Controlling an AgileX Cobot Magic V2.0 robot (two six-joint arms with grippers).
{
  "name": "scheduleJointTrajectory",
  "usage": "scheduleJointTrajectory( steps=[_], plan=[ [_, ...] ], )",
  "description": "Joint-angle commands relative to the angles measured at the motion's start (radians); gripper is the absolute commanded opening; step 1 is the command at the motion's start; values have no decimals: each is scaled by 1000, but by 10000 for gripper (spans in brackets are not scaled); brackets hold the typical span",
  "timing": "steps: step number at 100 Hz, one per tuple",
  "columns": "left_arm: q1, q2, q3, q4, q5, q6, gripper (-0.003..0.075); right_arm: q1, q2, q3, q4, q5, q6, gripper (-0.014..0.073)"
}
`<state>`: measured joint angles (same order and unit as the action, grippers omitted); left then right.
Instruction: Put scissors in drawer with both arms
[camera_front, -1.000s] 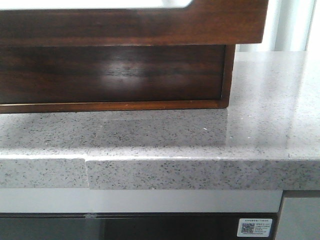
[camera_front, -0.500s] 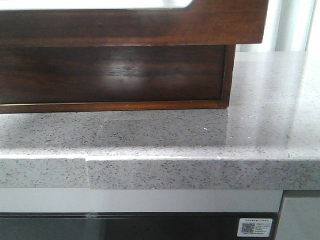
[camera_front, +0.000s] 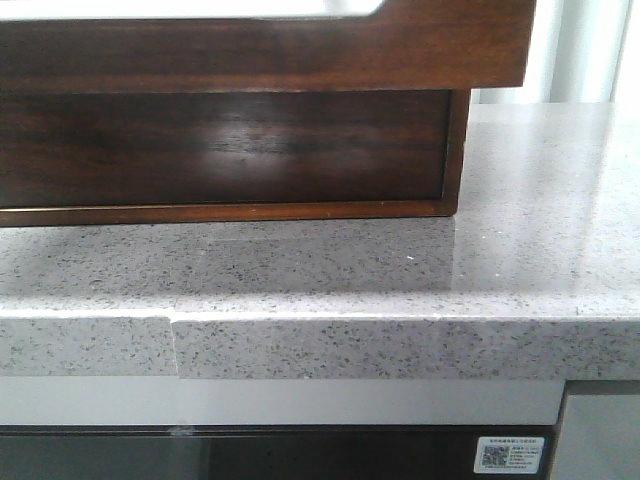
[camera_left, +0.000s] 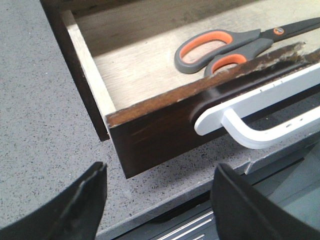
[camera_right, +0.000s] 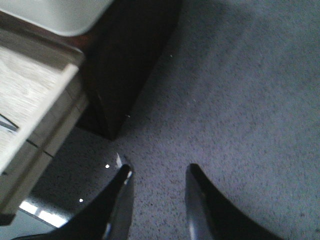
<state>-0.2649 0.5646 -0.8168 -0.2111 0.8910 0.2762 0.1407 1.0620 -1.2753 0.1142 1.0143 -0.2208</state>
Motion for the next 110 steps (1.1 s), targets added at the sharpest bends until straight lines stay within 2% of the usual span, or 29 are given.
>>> scheduleJointTrajectory(
  steps=[1, 22, 44, 56, 78, 84, 110],
  plan=[
    [-9, 6, -32, -14, -68, -9, 428, -59, -104, 114, 33, -143, 3, 210],
    [-9, 6, -32, -14, -68, -9, 428, -112, -298, 408, 38, -287, 76, 210],
    [-9, 6, -32, -14, -68, -9, 405, -112, -381, 516, 39, -311, 87, 210],
    [-9, 6, -32, -14, -68, -9, 295, -112, -381, 518, 39, -307, 87, 181],
    [-9, 6, -32, -14, -68, -9, 43, -112, -381, 518, 39, -311, 87, -54],
    [-9, 6, -32, -14, -63, -9, -14, -112, -381, 518, 39, -311, 87, -69],
    [-9, 6, -32, -17, -47, -9, -20, -112, -381, 518, 37, -247, 87, -69]
  ],
)
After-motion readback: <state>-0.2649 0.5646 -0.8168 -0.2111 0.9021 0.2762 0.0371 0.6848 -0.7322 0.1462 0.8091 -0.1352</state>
